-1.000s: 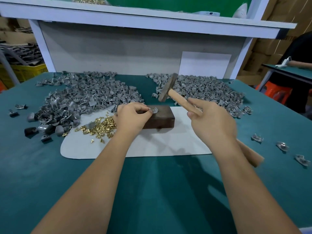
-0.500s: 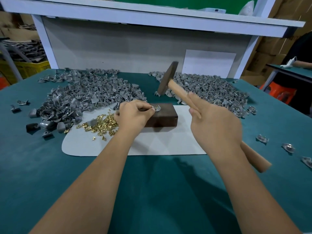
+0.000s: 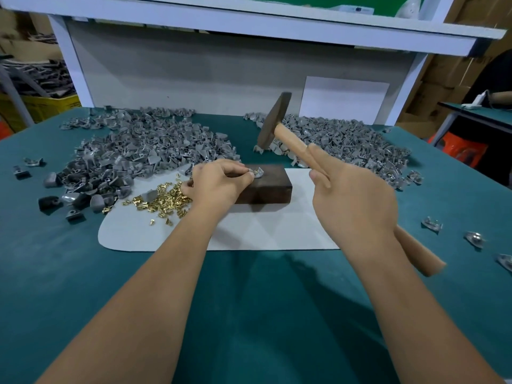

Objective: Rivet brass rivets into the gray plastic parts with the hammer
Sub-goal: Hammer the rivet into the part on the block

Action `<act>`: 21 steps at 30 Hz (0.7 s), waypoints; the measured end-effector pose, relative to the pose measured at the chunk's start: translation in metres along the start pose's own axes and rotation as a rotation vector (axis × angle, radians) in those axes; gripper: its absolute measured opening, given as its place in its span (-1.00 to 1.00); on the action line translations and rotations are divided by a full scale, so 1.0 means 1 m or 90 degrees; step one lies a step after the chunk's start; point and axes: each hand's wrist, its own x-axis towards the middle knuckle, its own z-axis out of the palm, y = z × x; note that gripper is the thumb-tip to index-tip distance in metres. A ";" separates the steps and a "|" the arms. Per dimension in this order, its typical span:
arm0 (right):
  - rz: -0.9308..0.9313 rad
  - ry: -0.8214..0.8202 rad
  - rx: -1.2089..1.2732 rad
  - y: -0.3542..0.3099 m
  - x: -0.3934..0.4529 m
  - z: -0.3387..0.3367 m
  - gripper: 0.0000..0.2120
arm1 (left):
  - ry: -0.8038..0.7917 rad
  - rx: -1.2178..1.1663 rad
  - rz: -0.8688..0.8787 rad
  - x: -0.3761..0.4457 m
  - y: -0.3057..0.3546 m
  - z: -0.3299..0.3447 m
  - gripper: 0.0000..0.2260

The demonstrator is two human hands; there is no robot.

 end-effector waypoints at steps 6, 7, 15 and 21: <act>-0.044 -0.008 -0.029 0.000 0.001 0.002 -0.63 | -0.012 -0.018 0.015 0.000 -0.001 -0.001 -0.76; -0.026 0.012 -0.016 0.001 0.003 0.002 -0.62 | -0.006 -0.012 0.008 0.000 -0.001 0.000 -0.78; -0.042 -0.012 -0.026 0.004 0.002 0.002 -0.62 | -0.008 -0.011 0.022 0.002 -0.002 -0.001 -0.74; -0.053 -0.042 -0.032 0.000 0.000 0.004 -0.61 | -0.001 0.004 0.019 0.003 -0.003 -0.001 -0.75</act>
